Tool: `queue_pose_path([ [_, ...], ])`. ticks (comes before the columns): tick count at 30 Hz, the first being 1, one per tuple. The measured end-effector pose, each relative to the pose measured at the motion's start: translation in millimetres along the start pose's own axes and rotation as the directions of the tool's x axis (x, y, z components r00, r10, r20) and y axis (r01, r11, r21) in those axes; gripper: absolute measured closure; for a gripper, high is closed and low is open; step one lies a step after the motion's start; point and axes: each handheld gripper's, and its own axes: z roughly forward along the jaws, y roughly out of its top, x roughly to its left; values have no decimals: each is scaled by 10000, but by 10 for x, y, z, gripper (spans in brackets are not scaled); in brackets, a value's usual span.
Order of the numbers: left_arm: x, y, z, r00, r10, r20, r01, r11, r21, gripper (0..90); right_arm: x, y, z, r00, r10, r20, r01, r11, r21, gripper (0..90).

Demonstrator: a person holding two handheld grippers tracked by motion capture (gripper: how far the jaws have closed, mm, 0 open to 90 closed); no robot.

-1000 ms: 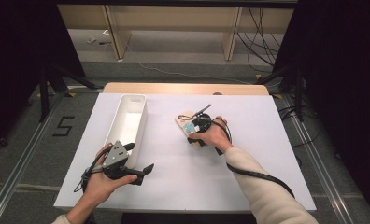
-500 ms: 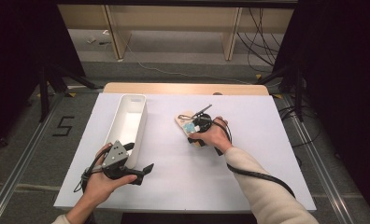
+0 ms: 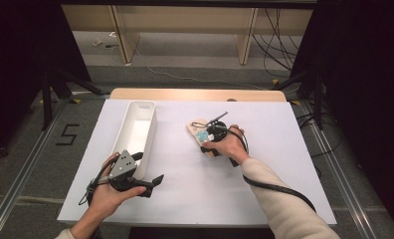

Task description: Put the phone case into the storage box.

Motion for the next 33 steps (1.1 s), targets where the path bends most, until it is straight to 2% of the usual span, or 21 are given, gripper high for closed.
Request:
queue_pose_path([
  [14, 1, 4, -3, 10000, 22, -49, -23, 10000, -39, 0, -18, -27, -72, 9999, -19, -115, 13, 9989, -461, 120],
  [19, 4, 3, -3, 10000, 2, -65, -2, 10000, -50, 0, -40, -45, -136, 9998, -85, -172, 72, 9969, -786, 120],
  [20, 4, 4, -4, 10000, -4, -79, 4, 10000, -58, 1, -51, -54, -171, 9996, -168, -211, 146, 9947, -1015, 120],
  [24, 4, 5, -4, 9999, -22, -98, 21, 10000, -78, 1, -60, -71, -223, 9992, -241, -310, 199, 9914, -1294, 120],
  [33, 5, 4, -3, 9999, -63, -124, 62, 9999, -103, 3, -56, -141, -403, 9967, -600, -545, 468, 9748, -2182, 119],
])
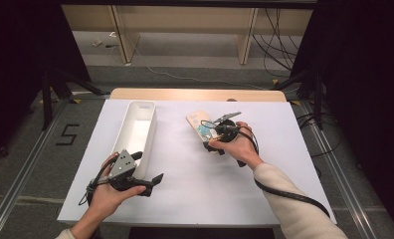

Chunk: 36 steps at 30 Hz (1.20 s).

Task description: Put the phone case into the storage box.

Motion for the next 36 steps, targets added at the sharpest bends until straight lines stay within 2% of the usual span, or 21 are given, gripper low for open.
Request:
queue_pose_path([
  [8, 1, 1, 3, 10000, 7, -18, -7, 10000, -7, 5, 1, -54, -202, 9995, -206, -239, 188, 9970, -757, 119],
  [15, 0, 0, 8, 10000, 15, -34, -15, 10000, 8, 6, -15, -131, -399, 9993, -132, -362, 84, 9917, -1286, 119],
  [27, 2, 0, 8, 10000, -13, -49, 13, 10000, 18, 9, -39, -290, -609, 9987, -118, -496, 24, 9824, -1870, 119],
  [36, 4, 1, 4, 10000, -2, -65, 2, 10000, 23, 9, -72, -384, -706, 9988, -92, -490, -17, 9760, -2179, 120],
])
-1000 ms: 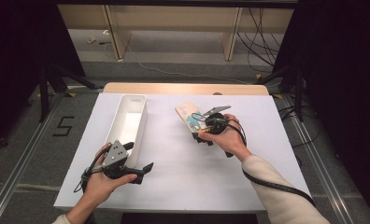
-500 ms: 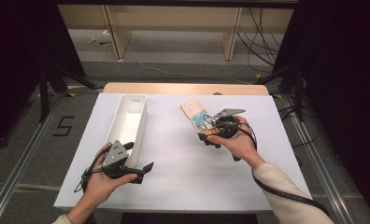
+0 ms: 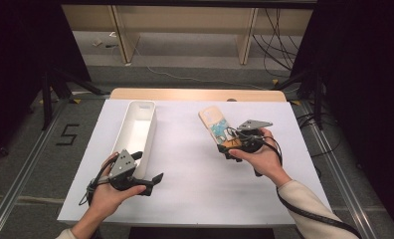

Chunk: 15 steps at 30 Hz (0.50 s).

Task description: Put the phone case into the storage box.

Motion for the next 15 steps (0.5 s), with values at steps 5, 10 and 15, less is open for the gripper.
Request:
queue_pose_path([
  [5, 1, 2, 0, 10000, 15, -6, -15, 10000, -8, 10, -2, -49, -67, 10000, -26, -8, 26, 9998, -176, 119],
  [10, 2, 3, -4, 10000, 11, -20, -11, 10000, -22, 11, 9, -86, -142, 9999, -117, -110, 112, 9989, -444, 119],
  [15, 2, 4, -4, 10000, 16, -24, -17, 10000, -26, 12, 17, -132, -216, 9996, -210, -192, 198, 9980, -604, 119],
])
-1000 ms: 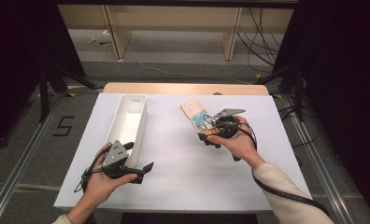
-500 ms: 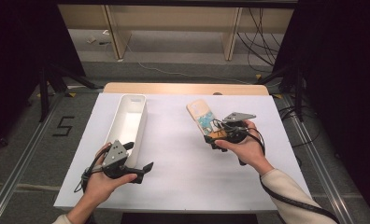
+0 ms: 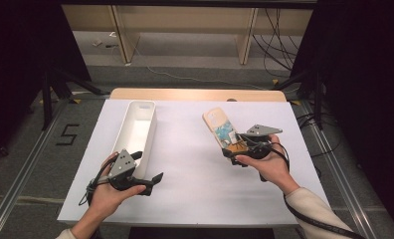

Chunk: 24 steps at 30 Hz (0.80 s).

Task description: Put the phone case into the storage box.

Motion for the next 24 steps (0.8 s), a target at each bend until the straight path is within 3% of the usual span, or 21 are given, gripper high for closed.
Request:
queue_pose_path([
  [12, 6, 25, 4, 9999, -129, 3, 129, 9999, -77, 15, 7, -92, -142, 9999, -64, -103, 62, 9997, -237, 119],
  [19, 5, 159, 65, 9983, -560, 171, 564, 9981, -243, 26, 66, -139, -184, 9996, -171, -204, 164, 9992, -355, 119],
  [24, -25, 320, 166, 9970, -658, 410, 672, 9972, -314, 41, 128, -167, -191, 9991, -269, -331, 253, 9986, -454, 119],
])
